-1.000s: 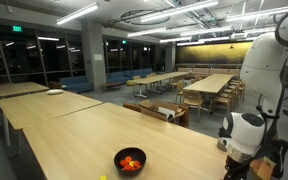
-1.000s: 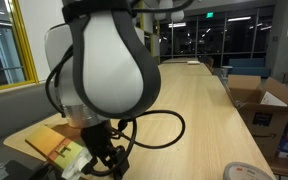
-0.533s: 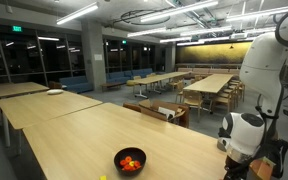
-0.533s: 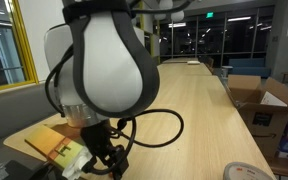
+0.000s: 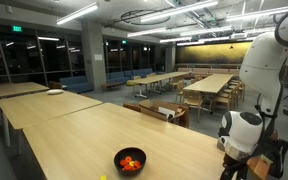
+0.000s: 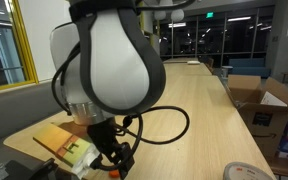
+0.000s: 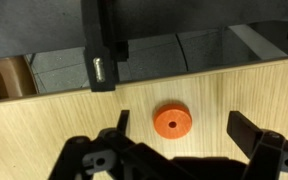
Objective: Pick up the orange object from the right and yellow object from the left near the bowl and put them in the bowl
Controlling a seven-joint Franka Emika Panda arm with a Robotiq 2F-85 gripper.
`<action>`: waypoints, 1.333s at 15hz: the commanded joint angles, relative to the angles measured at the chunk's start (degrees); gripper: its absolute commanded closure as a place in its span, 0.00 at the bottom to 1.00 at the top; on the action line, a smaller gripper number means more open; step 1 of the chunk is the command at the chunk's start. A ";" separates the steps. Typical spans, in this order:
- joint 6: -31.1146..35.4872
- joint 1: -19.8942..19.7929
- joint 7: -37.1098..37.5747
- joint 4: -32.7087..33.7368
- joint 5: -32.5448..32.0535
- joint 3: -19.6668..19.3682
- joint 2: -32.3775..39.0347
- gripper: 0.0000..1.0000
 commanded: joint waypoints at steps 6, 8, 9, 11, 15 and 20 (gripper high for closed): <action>2.47 0.67 -1.54 3.40 -0.58 -1.73 1.92 0.00; 2.99 0.68 -1.86 4.15 -0.59 -1.69 2.70 0.00; 4.02 0.41 -2.26 4.92 -0.74 -1.36 3.47 0.00; 5.76 0.14 -2.80 6.22 -0.66 -1.18 4.77 0.00; 8.57 0.31 -2.83 8.40 -0.81 -1.54 6.65 0.00; 9.96 -0.09 -2.86 9.96 -0.90 -1.49 8.16 0.26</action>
